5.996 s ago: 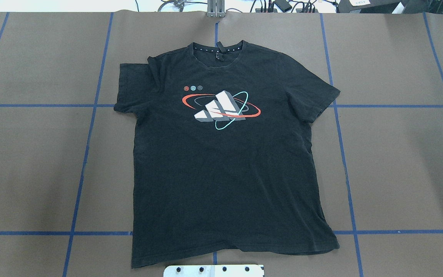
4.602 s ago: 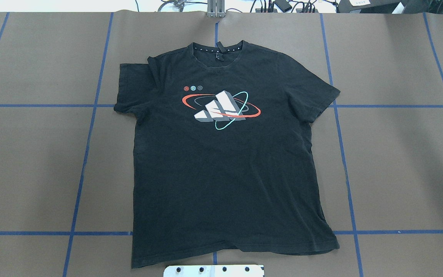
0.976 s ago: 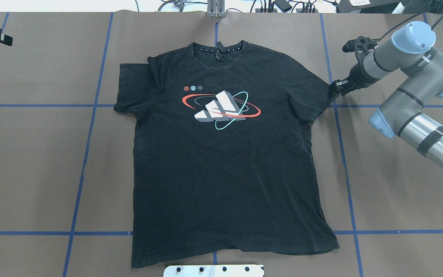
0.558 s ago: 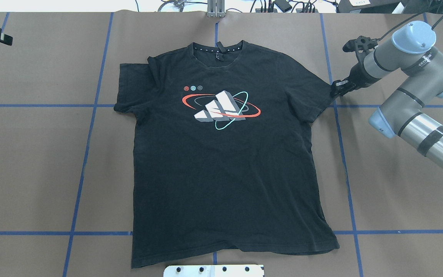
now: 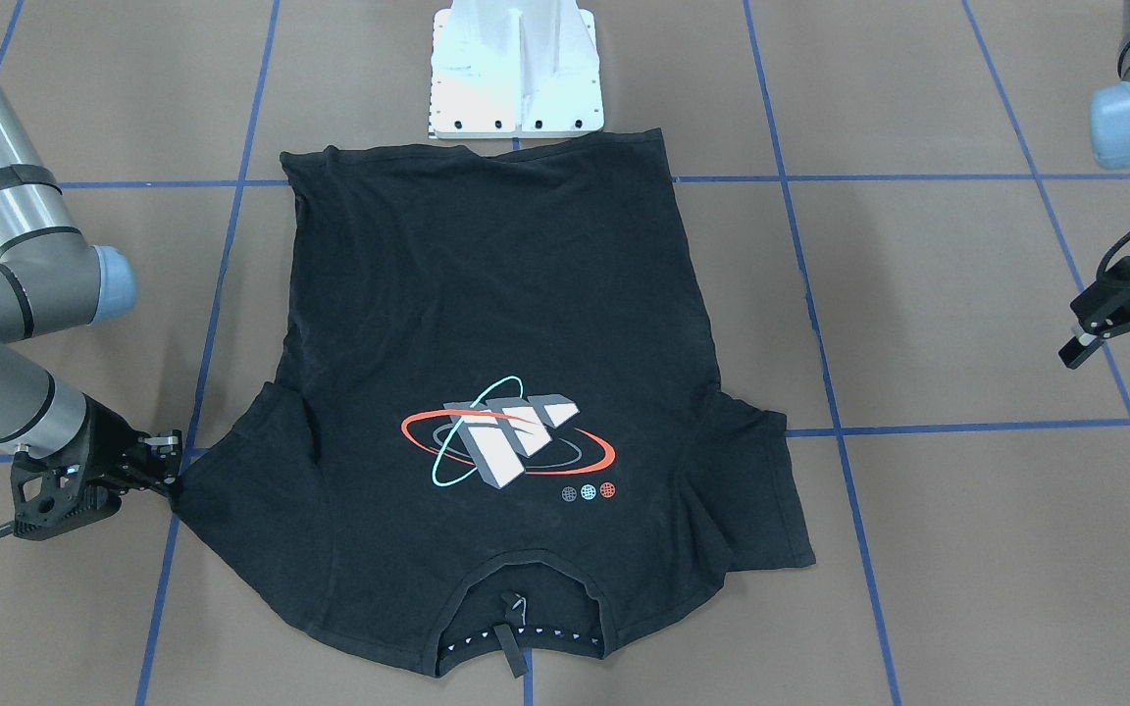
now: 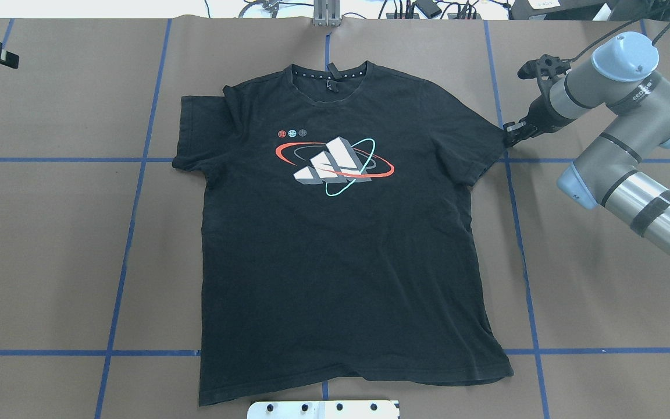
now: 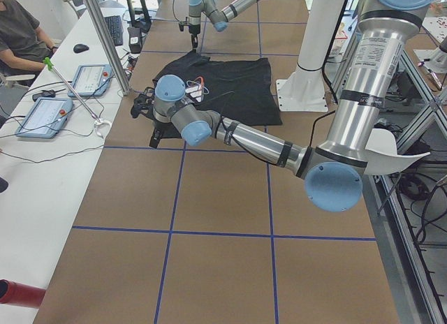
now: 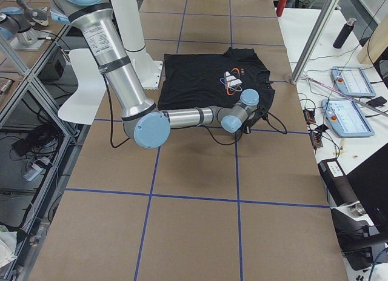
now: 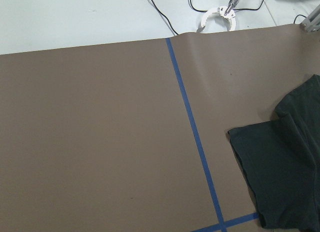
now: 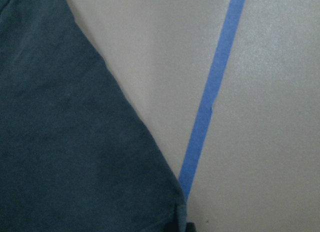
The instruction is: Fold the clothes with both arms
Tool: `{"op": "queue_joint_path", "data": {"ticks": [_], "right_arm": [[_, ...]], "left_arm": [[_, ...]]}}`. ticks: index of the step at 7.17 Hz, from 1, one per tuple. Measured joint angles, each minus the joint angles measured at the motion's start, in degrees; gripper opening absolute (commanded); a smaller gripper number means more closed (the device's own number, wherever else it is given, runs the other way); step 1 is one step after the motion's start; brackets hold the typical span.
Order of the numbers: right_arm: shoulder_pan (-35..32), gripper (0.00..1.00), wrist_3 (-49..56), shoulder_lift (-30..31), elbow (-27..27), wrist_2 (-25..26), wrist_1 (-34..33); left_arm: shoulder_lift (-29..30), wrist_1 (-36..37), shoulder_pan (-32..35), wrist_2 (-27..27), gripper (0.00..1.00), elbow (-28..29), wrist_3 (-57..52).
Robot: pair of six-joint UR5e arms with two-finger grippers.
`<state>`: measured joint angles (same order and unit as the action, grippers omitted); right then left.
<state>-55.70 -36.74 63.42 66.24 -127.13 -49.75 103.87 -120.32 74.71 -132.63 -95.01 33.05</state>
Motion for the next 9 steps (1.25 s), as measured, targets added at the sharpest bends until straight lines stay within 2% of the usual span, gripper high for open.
{"op": "queue_joint_path", "data": {"ticks": [2,6,8,9], "right_arm": [[-0.3,0.0,-0.4,-0.7,0.3,-0.9,0.0],[-2.3,0.0,-6.6,-6.1,0.6,-8.5,-0.1],[-0.9,0.0,-13.2,-10.8,0.5,-9.7,-0.3],[1.1,0.0,-16.7,-13.5,0.3,-8.7,-0.9]], "left_arm": [[-0.1,0.0,0.0,0.0,1.0,0.0,0.0],[-0.2,0.0,0.0,0.0,1.0,0.0,0.0],[-0.3,0.0,0.0,0.0,1.0,0.0,0.0],[-0.5,0.0,0.0,0.0,1.0,0.0,-0.1]]}}
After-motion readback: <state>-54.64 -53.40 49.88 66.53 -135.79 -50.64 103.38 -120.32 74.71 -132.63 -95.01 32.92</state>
